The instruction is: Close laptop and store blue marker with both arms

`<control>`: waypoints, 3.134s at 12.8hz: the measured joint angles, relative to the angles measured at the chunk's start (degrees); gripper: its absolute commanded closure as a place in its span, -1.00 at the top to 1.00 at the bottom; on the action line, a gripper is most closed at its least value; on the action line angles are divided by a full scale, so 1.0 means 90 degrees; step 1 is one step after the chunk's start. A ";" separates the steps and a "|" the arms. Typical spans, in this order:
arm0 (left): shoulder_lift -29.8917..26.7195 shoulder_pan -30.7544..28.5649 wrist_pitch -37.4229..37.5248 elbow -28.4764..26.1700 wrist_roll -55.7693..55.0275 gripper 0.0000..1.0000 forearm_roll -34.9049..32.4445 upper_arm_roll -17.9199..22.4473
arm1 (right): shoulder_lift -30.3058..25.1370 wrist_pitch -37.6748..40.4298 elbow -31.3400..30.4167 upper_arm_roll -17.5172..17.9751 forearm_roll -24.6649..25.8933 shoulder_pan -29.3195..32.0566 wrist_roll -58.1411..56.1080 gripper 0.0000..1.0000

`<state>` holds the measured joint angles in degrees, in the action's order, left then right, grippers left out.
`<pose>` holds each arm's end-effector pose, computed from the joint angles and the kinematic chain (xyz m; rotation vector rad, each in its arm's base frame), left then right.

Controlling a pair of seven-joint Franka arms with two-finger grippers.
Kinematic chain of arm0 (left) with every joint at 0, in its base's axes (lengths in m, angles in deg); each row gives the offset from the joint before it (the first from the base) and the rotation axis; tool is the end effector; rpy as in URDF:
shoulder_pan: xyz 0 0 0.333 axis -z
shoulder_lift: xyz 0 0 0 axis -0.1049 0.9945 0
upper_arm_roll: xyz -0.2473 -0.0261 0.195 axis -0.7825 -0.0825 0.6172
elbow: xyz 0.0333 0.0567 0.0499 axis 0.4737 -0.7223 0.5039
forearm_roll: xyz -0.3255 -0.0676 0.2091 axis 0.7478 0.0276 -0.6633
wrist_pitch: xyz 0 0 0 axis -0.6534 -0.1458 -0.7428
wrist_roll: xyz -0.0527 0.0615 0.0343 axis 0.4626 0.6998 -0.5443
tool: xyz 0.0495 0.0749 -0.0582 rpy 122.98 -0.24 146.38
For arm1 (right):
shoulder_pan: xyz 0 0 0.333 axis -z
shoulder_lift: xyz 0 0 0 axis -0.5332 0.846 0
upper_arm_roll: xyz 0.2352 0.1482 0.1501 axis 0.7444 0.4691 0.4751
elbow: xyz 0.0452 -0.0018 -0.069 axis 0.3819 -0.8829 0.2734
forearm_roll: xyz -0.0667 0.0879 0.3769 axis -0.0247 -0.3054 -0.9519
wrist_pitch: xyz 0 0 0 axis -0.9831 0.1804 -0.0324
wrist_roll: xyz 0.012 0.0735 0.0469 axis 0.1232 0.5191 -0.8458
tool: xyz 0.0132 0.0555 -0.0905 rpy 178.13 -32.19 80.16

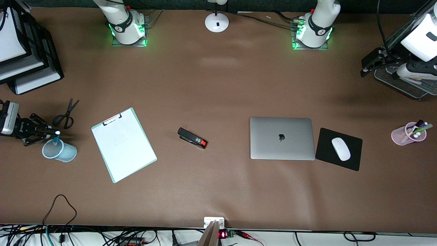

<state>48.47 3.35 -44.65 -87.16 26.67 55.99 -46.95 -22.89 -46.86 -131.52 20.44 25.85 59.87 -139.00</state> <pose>0.5306 -0.0461 0.6396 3.1243 -0.1020 -0.0081 0.6423 -0.2549 0.3015 -1.6320 -2.0570 -0.6708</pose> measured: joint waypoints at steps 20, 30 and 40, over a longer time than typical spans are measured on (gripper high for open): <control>0.0187 -0.0014 -0.0036 -0.0020 -0.0001 1.00 0.0000 0.0090 | 0.0719 -0.0056 0.0772 0.0140 0.0000 0.0197 -0.0645 0.28; 0.0203 -0.0037 -0.0036 -0.0021 -0.0001 1.00 -0.0001 0.0119 | 0.0518 -0.0034 0.0909 0.0175 0.0044 0.0201 0.1732 1.00; 0.0305 0.0001 -0.0053 -0.0030 -0.0001 1.00 -0.0001 0.0038 | -0.1253 0.0070 0.0280 0.0236 0.1337 -0.1073 0.7404 1.00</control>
<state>51.21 3.36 -45.13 -87.43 26.66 55.98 -46.61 -34.17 -46.23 -129.00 22.56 37.88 50.21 -72.36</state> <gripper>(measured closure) 0.000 0.000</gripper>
